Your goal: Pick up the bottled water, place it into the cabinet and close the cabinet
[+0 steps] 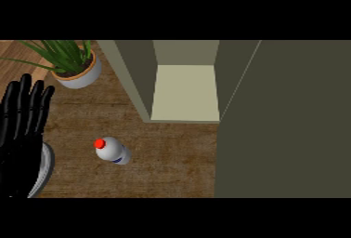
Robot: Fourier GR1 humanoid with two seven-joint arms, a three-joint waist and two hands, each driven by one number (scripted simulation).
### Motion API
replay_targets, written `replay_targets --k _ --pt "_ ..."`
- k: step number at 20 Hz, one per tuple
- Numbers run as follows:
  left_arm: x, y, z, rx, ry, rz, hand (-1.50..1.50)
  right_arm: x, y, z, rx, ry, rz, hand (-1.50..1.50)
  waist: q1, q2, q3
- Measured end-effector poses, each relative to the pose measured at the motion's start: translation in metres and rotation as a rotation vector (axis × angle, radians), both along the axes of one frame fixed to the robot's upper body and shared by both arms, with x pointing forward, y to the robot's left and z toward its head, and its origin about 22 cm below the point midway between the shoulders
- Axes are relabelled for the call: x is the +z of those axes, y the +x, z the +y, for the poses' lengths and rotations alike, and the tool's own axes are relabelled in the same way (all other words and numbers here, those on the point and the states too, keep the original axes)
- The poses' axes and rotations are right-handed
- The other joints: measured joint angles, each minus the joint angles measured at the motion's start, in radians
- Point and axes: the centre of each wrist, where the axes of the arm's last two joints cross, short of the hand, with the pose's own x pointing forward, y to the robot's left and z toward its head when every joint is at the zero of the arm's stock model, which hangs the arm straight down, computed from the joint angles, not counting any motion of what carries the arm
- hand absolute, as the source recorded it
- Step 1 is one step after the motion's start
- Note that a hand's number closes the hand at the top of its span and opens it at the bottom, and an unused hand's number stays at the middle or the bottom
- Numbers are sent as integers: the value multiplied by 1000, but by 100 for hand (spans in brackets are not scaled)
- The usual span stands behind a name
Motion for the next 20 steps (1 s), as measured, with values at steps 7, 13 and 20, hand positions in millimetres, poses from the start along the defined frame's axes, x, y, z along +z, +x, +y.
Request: replay_targets --k 7,13,20 --pt "1 13 10 -250 -38 12 -150 -5 -21 5 62 27 39 -150 -28 18 -9" --pt "-3 8 30 -391 -135 161 -150 2 -59 16 260 46 142 -150 -29 17 -10" --pt "4 -15 66 -397 -118 231 -150 7 -94 18 309 51 187 -150 -24 18 -10"
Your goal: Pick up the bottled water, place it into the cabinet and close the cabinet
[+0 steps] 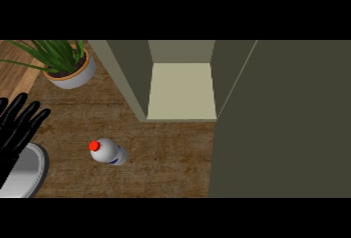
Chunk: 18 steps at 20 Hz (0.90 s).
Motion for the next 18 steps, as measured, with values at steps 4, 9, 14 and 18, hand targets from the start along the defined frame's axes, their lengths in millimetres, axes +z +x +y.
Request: replay_targets --k 4,9,14,18 --pt "0 2 3 22 50 38 -150 -4 -15 2 16 7 24 -150 -6 0 0" --pt "-11 11 12 52 72 94 -150 -5 -25 10 20 23 34 -150 -9 1 0" --pt "-45 22 17 57 86 161 -150 -9 -37 14 30 40 48 -150 -16 1 -1" --pt "-77 29 13 40 99 228 -150 -11 -42 14 34 40 47 -150 -19 2 -1"
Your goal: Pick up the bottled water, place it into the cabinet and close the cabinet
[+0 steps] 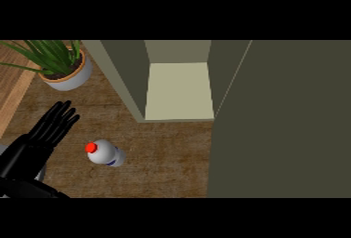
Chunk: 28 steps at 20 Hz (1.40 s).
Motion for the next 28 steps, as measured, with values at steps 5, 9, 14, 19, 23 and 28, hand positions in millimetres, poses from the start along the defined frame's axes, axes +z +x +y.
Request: replay_targets --k 5,9,14,19,23,28 --pt "-41 14 5 -4 -24 89 -150 -4 -9 -3 1 -5 -3 -150 -9 1 0" --pt "-71 21 5 5 -34 126 -150 -6 -16 1 10 17 8 -150 -9 1 -1" --pt "-107 32 6 1 -36 155 -150 -8 -22 0 5 16 4 -150 -14 2 -1" --pt "-137 35 0 -49 -56 165 -150 -9 -26 -1 2 10 7 -150 -13 4 -2" --pt "-159 34 -8 -62 -67 158 -150 -10 -31 2 2 25 20 -150 -16 4 -2" --pt "-177 37 -17 -71 -86 179 150 -12 -35 1 10 21 14 -150 -17 6 -3"
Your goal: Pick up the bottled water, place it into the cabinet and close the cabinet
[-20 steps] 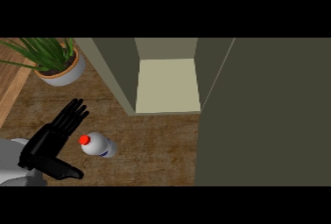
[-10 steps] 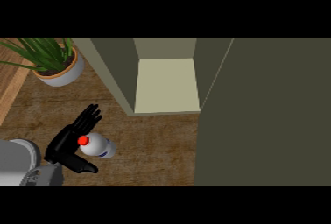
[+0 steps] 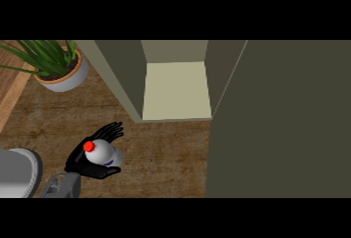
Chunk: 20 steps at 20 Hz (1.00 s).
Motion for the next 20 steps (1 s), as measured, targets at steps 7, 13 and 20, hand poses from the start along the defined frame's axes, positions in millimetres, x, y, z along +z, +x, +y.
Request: replay_targets --k 7,13,20 --pt "-13 1 -13 3 70 -73 150 0 -3 1 -1 -2 -5 -150 -1 0 1" --pt "-13 6 -21 7 162 -231 150 -1 -7 3 -4 10 -1 -150 -3 -2 1" --pt "-25 -6 -38 156 173 -321 150 -2 -12 2 -19 0 6 -150 14 -9 5"
